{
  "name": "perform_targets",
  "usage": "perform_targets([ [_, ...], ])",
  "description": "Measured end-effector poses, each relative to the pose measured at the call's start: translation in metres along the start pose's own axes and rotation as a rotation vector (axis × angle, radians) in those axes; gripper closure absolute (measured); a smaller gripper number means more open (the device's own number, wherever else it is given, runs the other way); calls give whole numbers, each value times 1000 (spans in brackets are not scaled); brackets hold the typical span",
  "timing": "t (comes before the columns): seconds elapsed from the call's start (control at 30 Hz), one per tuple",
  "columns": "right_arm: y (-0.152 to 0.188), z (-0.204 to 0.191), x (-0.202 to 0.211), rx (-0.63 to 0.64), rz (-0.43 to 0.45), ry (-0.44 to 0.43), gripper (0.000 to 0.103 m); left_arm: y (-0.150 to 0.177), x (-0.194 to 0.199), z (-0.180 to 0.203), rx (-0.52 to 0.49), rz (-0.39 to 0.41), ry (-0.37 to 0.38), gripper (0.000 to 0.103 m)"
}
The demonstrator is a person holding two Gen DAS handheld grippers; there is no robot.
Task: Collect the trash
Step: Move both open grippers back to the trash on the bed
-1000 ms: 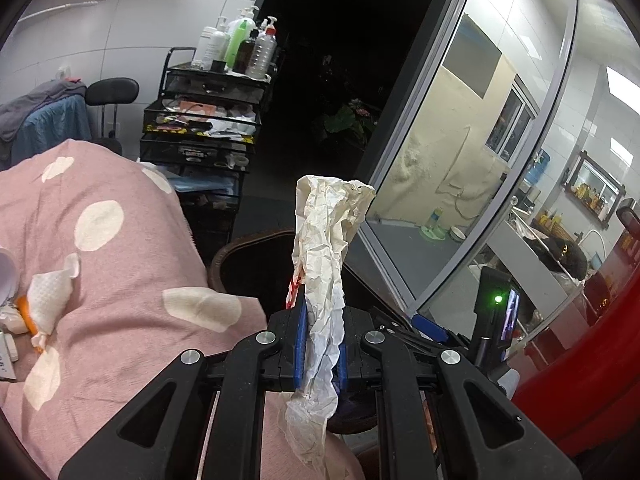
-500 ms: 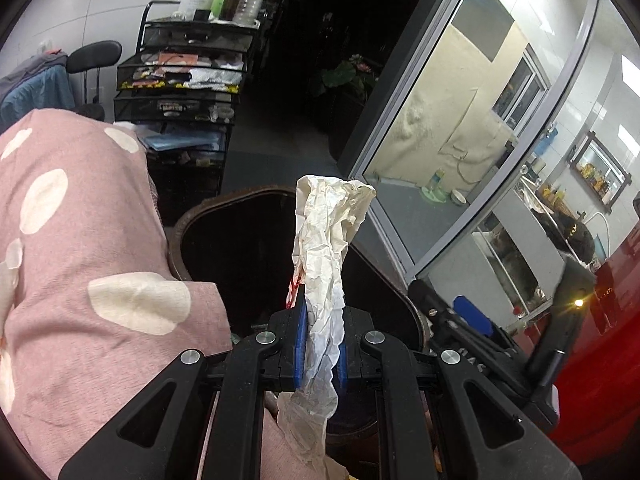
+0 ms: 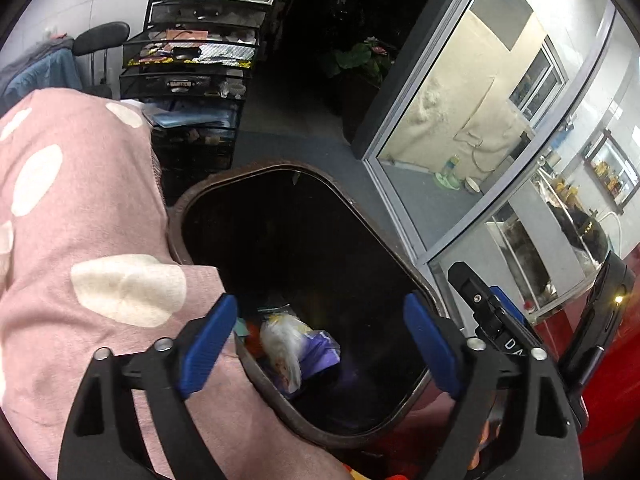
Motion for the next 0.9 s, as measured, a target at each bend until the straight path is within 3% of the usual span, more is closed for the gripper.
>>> perform_targets([
  [0.2,-1,-2,-2,1,-1,-5,8,-2,13,0,-20,38,-19,10],
  [0.47,2,-12,-3,18,-3,-49,7,0,59,-9,-16,204,-85,6],
  [0.7,3,-36,1,87,15,-94,7,7,96,-18,-60,319,-186,6],
  [0.9,8,-64,6,153,24,-125,6,16,120,-42,8,373,-196,5],
])
Point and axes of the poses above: each gripper's, at about its wrist camera, not at the fingertips, and x roughly against the way its jaws point, z to its right, y to its underside, the point moved 4 cm from there along -x, roughly the way its jaws point, and after that the axes turned 9 degrees about -y, right-handed, at the moved point
